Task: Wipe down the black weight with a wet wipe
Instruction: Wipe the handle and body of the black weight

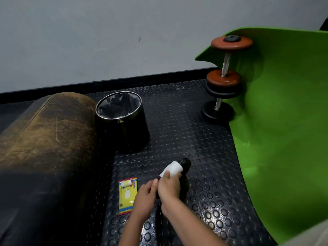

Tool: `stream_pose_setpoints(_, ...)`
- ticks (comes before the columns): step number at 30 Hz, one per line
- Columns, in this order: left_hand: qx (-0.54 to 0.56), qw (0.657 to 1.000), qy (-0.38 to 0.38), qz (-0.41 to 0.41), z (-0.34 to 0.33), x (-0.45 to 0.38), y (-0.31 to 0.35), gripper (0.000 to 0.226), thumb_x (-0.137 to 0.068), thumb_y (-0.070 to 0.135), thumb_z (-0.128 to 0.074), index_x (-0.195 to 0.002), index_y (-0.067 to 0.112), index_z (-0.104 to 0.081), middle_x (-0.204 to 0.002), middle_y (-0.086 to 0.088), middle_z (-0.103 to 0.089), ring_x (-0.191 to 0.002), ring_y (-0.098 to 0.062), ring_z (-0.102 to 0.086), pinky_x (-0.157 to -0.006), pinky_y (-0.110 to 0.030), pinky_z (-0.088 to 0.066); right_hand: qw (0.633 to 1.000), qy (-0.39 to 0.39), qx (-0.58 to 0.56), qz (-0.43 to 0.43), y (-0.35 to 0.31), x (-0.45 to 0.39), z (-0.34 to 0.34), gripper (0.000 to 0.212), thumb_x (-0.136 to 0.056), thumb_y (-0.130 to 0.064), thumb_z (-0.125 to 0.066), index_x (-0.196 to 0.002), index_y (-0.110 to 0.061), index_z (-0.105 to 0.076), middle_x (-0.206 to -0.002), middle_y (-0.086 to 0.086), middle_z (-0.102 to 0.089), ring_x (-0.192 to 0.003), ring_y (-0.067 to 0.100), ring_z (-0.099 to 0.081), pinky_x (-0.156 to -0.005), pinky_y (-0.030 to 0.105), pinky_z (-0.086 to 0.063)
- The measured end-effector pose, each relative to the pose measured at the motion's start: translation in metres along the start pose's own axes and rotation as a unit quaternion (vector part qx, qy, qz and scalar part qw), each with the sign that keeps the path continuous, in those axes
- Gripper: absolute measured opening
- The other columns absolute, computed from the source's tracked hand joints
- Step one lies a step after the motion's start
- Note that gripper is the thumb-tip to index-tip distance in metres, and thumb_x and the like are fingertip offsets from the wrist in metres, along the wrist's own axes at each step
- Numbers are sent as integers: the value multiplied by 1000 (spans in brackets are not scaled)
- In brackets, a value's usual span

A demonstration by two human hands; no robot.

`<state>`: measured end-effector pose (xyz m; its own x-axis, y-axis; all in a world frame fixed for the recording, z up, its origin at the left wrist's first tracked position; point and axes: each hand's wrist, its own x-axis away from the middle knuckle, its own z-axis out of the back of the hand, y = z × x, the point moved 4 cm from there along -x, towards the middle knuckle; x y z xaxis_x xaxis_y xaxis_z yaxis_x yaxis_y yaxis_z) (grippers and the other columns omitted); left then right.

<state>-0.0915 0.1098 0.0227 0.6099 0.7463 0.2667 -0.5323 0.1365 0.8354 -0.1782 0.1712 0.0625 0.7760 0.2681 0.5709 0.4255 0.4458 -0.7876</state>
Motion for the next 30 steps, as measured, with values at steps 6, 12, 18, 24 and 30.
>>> stream_pose_setpoints(6, 14, 999, 8, 28, -8, 13, 0, 42, -88, 68, -34, -98, 41, -64, -99, 9, -64, -101, -8, -59, -91, -32, -46, 999, -30, -29, -13, -16, -35, 15, 43, -103, -33, -31, -128, -5, -52, -120, 16, -63, -108, 33, -60, -98, 42, -48)
stream_pose_setpoints(12, 118, 991, 2, 65, -19, 28, 0, 24, -85, 51, -51, -96, 41, -69, -100, 3, -56, -101, -13, -59, -97, -45, -46, 996, -46, 67, 30, -2, -24, 14, 39, -102, -34, -34, -111, -5, -58, -107, 14, -66, -98, 32, -64, -90, 44, -52)
stream_pose_setpoints(18, 101, 993, 18, 65, -30, 36, 6, 32, -99, 37, -36, -87, 24, -63, -98, -3, -52, -100, -17, -55, -92, -37, -43, 993, -75, 86, 28, -8, -27, 22, 35, -101, -29, -41, -118, -4, -57, -108, 10, -65, -97, 27, -63, -85, 38, -52)
stream_pose_setpoints(24, 80, 992, 25, 94, -38, 43, 11, 47, -100, 45, -29, -138, 22, -47, -149, 4, -37, -141, -13, -27, -113, -30, -19, 990, -112, 81, 6, -50, -41, 27, 44, -105, -29, -37, -138, -1, -44, -125, 13, -55, -105, 25, -53, -83, 29, -39)
stream_pose_setpoints(30, 74, 993, 23, 92, -42, 48, 17, 54, -101, 45, -23, -148, 19, -31, -155, 3, -27, -143, -11, -21, -115, -28, -13, 989, -118, 89, 14, -35, -37, 29, 41, -103, -32, -42, -128, -1, -52, -110, 9, -60, -94, 23, -58, -73, 29, -42)
